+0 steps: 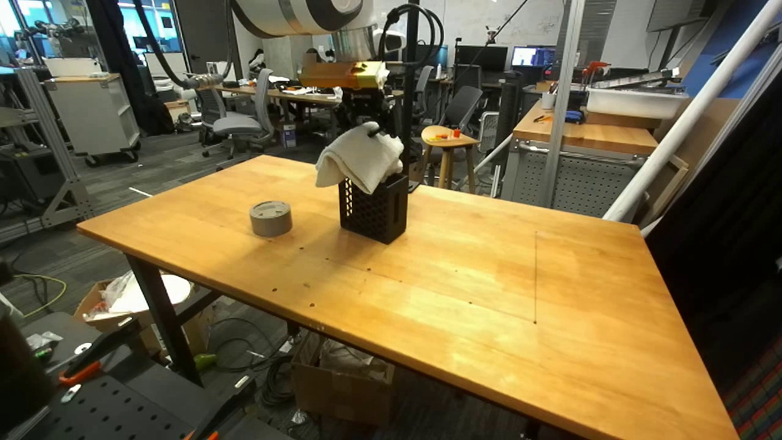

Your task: Put the white cloth inside the black object

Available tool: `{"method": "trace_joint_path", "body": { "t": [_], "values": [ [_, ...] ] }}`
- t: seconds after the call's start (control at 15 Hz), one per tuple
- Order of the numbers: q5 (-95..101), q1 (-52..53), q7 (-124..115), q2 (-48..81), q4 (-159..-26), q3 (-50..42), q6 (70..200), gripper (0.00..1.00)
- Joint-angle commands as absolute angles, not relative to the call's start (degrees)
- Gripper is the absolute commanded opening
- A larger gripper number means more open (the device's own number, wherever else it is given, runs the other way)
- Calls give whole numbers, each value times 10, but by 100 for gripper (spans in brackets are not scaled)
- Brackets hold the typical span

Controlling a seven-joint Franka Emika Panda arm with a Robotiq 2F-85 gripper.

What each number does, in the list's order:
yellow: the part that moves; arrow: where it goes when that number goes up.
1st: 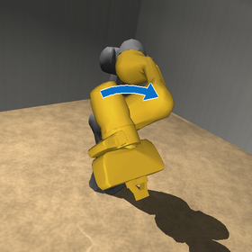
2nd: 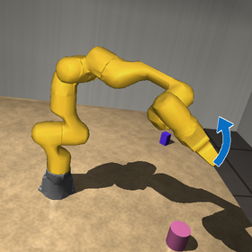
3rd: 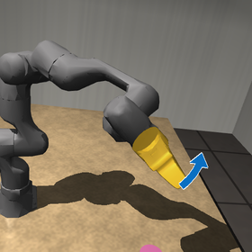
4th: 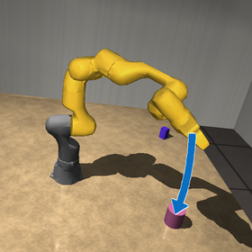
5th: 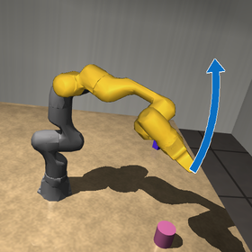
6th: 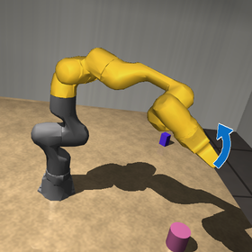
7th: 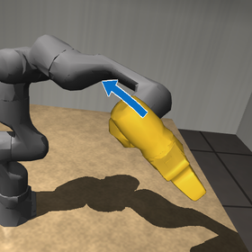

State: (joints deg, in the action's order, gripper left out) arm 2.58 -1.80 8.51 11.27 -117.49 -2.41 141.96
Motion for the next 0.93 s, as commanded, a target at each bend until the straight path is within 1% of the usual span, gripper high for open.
{"method": "trace_joint_path", "body": {
  "t": [0.0,0.8,0.87],
  "values": [
    [-11,-36,133,126,-1160,-13,1394,2],
    [-27,-47,182,203,-1106,8,1342,4],
    [-31,-51,185,206,-1108,7,1341,3]
  ]
}}
